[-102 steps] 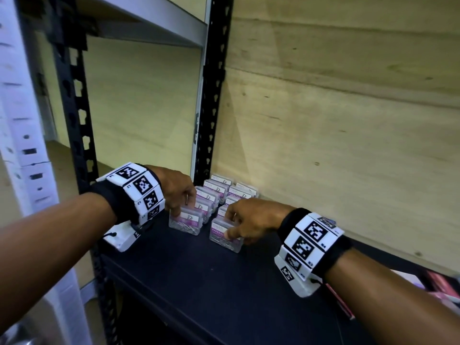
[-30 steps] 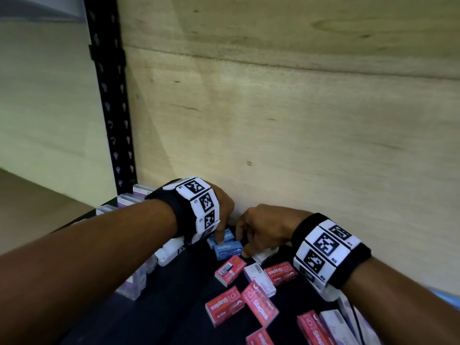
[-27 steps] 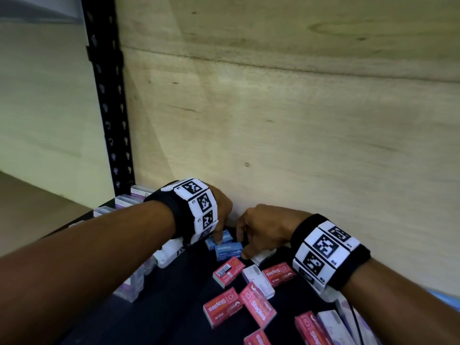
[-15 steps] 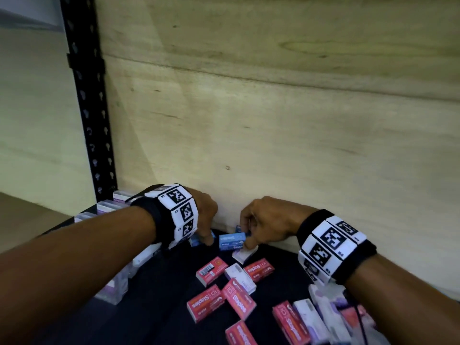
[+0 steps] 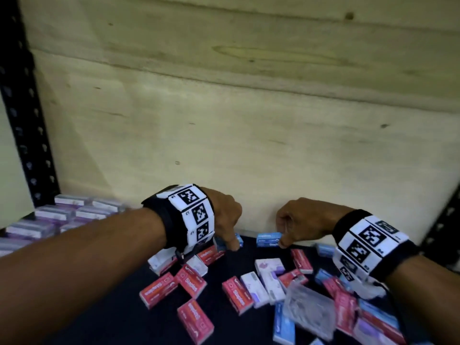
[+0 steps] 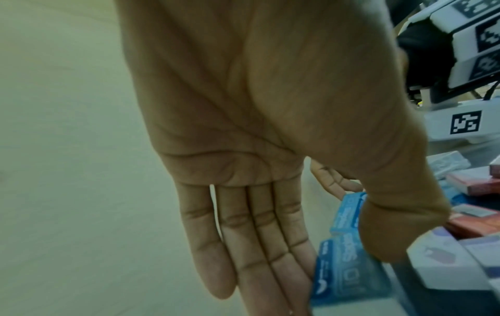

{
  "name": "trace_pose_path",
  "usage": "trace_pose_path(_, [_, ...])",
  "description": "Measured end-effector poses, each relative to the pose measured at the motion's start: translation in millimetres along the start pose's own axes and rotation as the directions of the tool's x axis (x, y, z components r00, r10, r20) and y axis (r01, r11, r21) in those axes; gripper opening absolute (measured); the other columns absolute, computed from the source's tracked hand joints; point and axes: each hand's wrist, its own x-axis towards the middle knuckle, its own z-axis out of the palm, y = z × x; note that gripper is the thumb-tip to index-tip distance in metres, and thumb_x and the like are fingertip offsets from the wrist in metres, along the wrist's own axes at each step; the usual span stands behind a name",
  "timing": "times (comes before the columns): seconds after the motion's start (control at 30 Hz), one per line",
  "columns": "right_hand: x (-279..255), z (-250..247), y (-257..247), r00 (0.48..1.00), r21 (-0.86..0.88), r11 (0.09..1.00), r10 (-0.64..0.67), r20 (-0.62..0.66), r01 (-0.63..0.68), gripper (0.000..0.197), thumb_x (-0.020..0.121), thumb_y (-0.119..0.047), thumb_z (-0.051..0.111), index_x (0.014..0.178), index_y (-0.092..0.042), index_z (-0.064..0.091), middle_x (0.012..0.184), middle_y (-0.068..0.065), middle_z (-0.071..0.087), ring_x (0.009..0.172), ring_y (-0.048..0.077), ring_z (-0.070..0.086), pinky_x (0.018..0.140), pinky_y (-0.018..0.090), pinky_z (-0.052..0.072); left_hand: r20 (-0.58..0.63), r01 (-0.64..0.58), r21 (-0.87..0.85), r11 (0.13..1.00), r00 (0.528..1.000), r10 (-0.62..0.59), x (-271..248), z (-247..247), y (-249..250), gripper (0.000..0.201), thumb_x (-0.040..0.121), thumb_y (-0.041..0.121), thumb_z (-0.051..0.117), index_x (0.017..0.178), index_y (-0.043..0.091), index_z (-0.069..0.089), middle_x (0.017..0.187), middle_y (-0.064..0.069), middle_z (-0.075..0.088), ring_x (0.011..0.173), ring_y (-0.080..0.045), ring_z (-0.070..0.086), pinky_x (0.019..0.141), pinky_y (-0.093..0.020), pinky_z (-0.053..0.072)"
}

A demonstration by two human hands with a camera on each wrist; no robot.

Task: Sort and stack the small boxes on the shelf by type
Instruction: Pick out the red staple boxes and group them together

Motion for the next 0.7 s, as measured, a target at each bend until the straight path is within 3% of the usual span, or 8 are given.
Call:
trace_pose_path(0.1, [-15, 6, 28, 0.997, -0.016, 0.997, 0.081, 0.015, -0.081, 0.027, 0.079, -0.044, 0.075, 0.096, -0.026, 0.064, 0.084, -0.014, 0.059, 0.088, 0.015, 0.059, 0.072, 0.028, 0.047, -0.01, -0.054, 0.033, 0.998, 0.998, 0.055, 11, -2, 21, 0.051, 0.083, 0.053, 0.069, 0.061, 0.01, 0.05, 0.063, -0.001, 0.053, 0.06, -0.022, 0.052, 0.06, -0.031, 0.044])
trace_pose_path(0.2, [-24, 13, 48, 0.988, -0.02, 0.988, 0.153, 0.018, -0.153, 0.028, 0.08, -0.047, 0.074, 0.096, -0.028, 0.063, 0.086, -0.013, 0.058, 0.085, 0.015, 0.057, 0.068, 0.027, 0.043, -0.026, -0.073, 0.079, 0.994, 0.997, 0.075, 19, -2, 37, 0.054, 0.086, 0.05, 0.066, 0.057, 0.011, 0.042, 0.058, -0.001, 0.046, 0.051, -0.019, 0.044, 0.063, -0.033, 0.044])
trace_pose_path(0.47, [-30, 25, 67, 0.966, 0.004, 0.969, 0.245, 0.082, -0.247, 0.036, 0.086, -0.048, 0.069, 0.101, -0.015, 0.07, 0.099, -0.001, 0.071, 0.092, 0.02, 0.066, 0.077, 0.031, 0.052, -0.054, -0.081, 0.135, 0.988, 0.995, 0.089, 42, -5, 48, 0.052, 0.088, 0.048, 0.064, 0.058, 0.011, 0.043, 0.061, -0.001, 0.046, 0.051, -0.017, 0.043, 0.062, -0.032, 0.042])
trace_pose_path(0.63, [-30, 30, 67, 0.96, 0.01, 0.967, 0.253, 0.123, -0.256, 0.039, 0.086, -0.046, 0.068, 0.102, -0.01, 0.073, 0.103, 0.003, 0.074, 0.097, 0.021, 0.068, 0.086, 0.035, 0.054, -0.016, -0.064, 0.145, 0.987, 0.998, 0.067, 53, 5, 48, 0.049, 0.087, 0.048, 0.065, 0.061, 0.011, 0.046, 0.063, -0.001, 0.049, 0.069, -0.024, 0.053, 0.062, -0.031, 0.042])
trace_pose_path(0.7, [-29, 31, 65, 0.958, -0.006, 0.966, 0.256, 0.132, -0.258, 0.04, 0.086, -0.045, 0.068, 0.103, -0.01, 0.073, 0.106, 0.004, 0.074, 0.1, 0.022, 0.068, 0.089, 0.036, 0.055, -0.026, -0.069, 0.124, 0.99, 0.997, 0.073, 54, 9, 45, 0.045, 0.087, 0.047, 0.066, 0.068, 0.008, 0.055, 0.071, -0.004, 0.058, 0.073, -0.025, 0.058, 0.063, -0.031, 0.045])
